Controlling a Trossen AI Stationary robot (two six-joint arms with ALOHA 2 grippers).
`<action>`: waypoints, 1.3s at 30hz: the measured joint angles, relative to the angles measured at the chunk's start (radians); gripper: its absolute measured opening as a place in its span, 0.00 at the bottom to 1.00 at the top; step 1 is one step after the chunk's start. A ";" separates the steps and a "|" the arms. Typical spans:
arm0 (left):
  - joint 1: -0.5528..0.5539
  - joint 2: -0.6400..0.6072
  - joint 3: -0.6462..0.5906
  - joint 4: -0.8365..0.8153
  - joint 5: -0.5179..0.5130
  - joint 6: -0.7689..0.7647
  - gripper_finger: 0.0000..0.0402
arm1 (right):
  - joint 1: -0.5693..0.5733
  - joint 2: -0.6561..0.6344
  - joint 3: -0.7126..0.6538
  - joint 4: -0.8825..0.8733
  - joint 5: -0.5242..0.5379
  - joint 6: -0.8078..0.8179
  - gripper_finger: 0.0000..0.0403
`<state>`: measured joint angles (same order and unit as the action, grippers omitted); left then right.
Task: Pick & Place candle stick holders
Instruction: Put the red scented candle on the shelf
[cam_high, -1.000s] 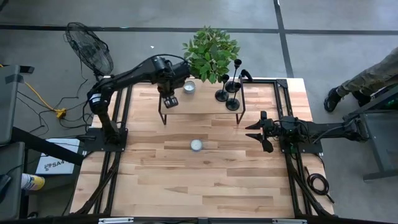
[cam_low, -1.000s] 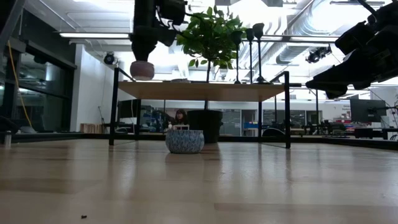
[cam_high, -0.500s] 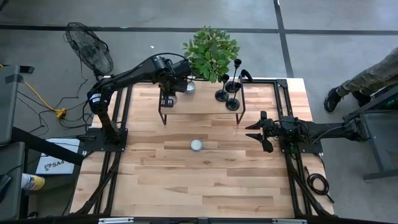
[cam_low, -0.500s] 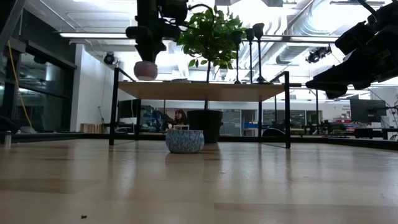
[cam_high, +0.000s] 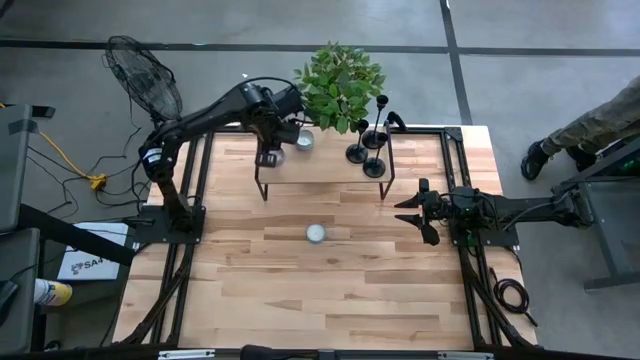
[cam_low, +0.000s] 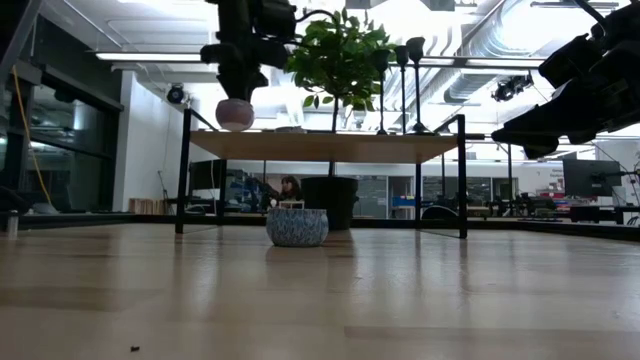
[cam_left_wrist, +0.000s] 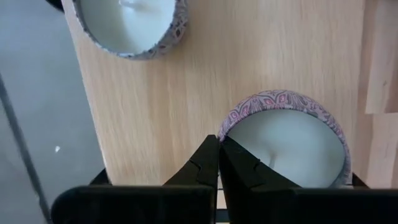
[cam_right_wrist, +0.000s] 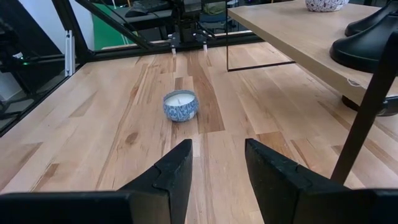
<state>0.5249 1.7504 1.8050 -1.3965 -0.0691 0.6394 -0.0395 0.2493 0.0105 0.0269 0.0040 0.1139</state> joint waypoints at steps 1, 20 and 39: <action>0.009 0.000 0.000 0.002 0.015 0.014 0.00 | 0.000 0.000 0.000 0.000 0.000 -0.001 0.35; 0.071 -0.001 0.000 0.107 0.031 0.037 0.00 | 0.000 0.000 0.000 0.000 0.000 -0.001 0.35; 0.070 -0.001 -0.043 0.141 -0.054 -0.016 0.00 | 0.000 0.000 0.000 0.000 0.000 0.000 0.35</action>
<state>0.5953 1.7496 1.7620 -1.2556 -0.1226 0.6232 -0.0395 0.2493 0.0105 0.0267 0.0042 0.1140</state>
